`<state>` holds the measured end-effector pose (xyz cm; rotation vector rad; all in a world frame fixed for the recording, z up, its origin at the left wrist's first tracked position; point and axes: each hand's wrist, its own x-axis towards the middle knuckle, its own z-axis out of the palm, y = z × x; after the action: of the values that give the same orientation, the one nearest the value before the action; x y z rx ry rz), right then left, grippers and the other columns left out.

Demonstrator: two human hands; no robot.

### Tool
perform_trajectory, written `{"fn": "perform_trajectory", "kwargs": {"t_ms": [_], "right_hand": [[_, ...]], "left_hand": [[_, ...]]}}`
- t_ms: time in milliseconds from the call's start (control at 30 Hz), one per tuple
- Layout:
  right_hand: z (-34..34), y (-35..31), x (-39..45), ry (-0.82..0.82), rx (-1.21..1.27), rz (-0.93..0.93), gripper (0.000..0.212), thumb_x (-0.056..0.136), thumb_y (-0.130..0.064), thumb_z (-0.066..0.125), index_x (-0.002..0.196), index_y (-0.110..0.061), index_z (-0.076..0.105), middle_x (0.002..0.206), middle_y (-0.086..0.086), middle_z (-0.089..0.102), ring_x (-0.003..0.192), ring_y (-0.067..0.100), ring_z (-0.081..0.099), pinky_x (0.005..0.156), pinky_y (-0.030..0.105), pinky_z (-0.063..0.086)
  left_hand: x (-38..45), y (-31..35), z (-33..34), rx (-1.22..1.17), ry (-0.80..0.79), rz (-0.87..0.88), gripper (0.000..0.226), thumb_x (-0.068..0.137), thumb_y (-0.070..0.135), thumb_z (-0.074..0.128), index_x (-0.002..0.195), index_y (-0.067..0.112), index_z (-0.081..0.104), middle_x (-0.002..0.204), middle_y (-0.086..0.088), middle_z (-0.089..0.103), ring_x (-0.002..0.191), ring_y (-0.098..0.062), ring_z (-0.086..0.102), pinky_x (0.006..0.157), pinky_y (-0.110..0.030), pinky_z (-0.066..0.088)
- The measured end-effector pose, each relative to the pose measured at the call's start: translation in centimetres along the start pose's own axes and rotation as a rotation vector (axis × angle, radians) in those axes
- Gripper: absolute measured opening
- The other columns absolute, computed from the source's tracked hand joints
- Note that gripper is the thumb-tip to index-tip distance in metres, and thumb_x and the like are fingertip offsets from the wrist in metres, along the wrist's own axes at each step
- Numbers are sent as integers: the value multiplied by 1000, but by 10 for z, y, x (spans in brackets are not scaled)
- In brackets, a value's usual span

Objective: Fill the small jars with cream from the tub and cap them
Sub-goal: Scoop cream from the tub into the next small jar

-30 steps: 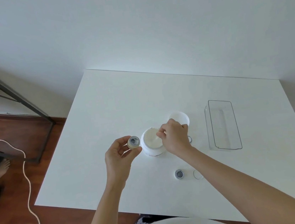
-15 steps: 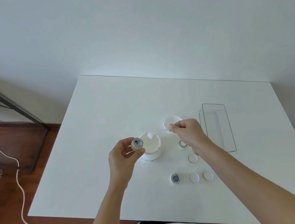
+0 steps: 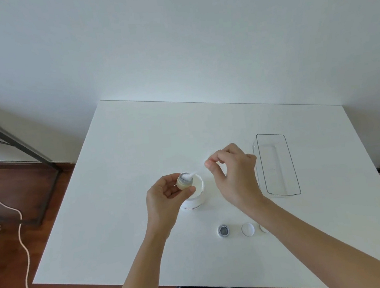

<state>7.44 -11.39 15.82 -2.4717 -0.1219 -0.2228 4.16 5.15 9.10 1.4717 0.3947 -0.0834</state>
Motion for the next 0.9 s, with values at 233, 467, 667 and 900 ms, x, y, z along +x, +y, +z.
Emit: {"fn": "perform_trajectory", "kwargs": {"t_ms": [233, 467, 667, 900], "right_hand": [[-7, 2, -16, 206, -282, -580, 13, 82, -12, 72, 75, -23, 70, 70, -3, 54, 63, 20, 53, 75, 33, 25], [-8, 8, -23, 309, -334, -643, 12, 81, -16, 75, 73, -24, 72, 67, -7, 55, 63, 18, 54, 74, 32, 24], [-8, 11, -24, 351, -240, -565, 10, 83, -17, 73, 75, -24, 72, 71, -7, 57, 71, 15, 50, 75, 33, 23], [2, 25, -11, 221, 56, -35, 11, 87, -23, 65, 77, -25, 68, 79, -9, 56, 75, 16, 58, 76, 32, 23]], "left_hand": [[2, 3, -2, -35, 14, -3, 33, 73, 1, 87, 99, 16, 74, 95, 1, 80, 89, -16, 77, 78, -22, 58], [4, 3, -4, -31, 16, -2, 35, 73, 0, 86, 102, 13, 73, 95, 1, 80, 89, -16, 77, 80, -24, 58], [3, 3, -7, -50, 15, 11, 36, 73, -3, 85, 103, 13, 73, 96, 2, 80, 90, -13, 76, 76, -17, 57], [2, -2, -15, -64, 29, 13, 37, 74, -3, 85, 104, 14, 72, 98, 2, 80, 92, -12, 76, 76, -15, 56]]}}
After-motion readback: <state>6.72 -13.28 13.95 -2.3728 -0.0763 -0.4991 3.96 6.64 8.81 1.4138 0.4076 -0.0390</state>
